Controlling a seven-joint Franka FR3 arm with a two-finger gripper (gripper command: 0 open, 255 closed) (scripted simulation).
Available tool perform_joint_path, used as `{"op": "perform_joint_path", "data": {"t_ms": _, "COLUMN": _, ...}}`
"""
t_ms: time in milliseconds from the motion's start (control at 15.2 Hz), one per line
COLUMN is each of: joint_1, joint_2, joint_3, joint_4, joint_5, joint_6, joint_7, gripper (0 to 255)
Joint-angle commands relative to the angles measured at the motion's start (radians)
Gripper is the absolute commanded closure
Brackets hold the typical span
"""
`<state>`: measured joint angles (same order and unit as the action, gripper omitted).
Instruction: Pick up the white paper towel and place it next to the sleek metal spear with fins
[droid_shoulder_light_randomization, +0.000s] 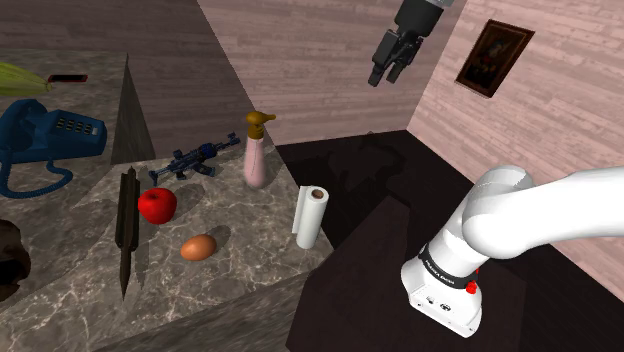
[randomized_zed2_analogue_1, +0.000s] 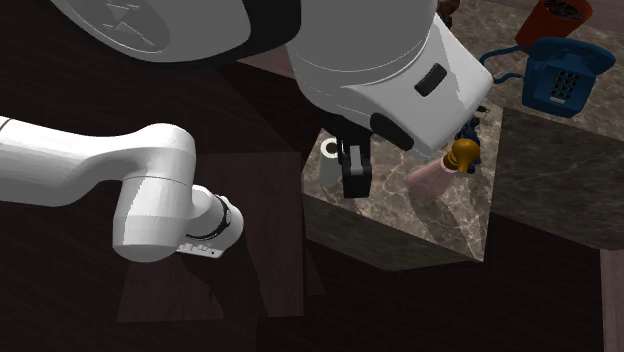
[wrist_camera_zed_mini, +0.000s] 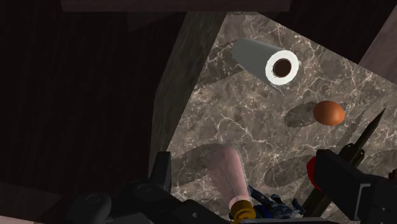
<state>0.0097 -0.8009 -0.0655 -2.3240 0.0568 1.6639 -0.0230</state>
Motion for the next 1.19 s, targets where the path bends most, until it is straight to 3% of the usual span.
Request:
{"op": "perform_joint_path", "data": {"t_ms": 0, "joint_1": 0.0, "joint_2": 0.0, "joint_3": 0.0, "joint_4": 0.0, "joint_5": 0.0, "joint_6": 0.0, "joint_7": 0.0, "gripper": 0}}
{"op": "perform_joint_path", "data": {"t_ms": 594, "joint_1": 0.043, "joint_2": -0.032, "joint_3": 0.104, "joint_4": -0.274, "joint_5": 0.079, "joint_6": 0.218, "joint_7": 0.093, "gripper": 0}}
{"op": "perform_joint_path", "data": {"t_ms": 1122, "joint_1": 0.113, "joint_2": 0.039, "joint_3": 0.213, "joint_4": -0.453, "joint_5": 0.178, "joint_6": 0.451, "joint_7": 0.176, "gripper": 0}}
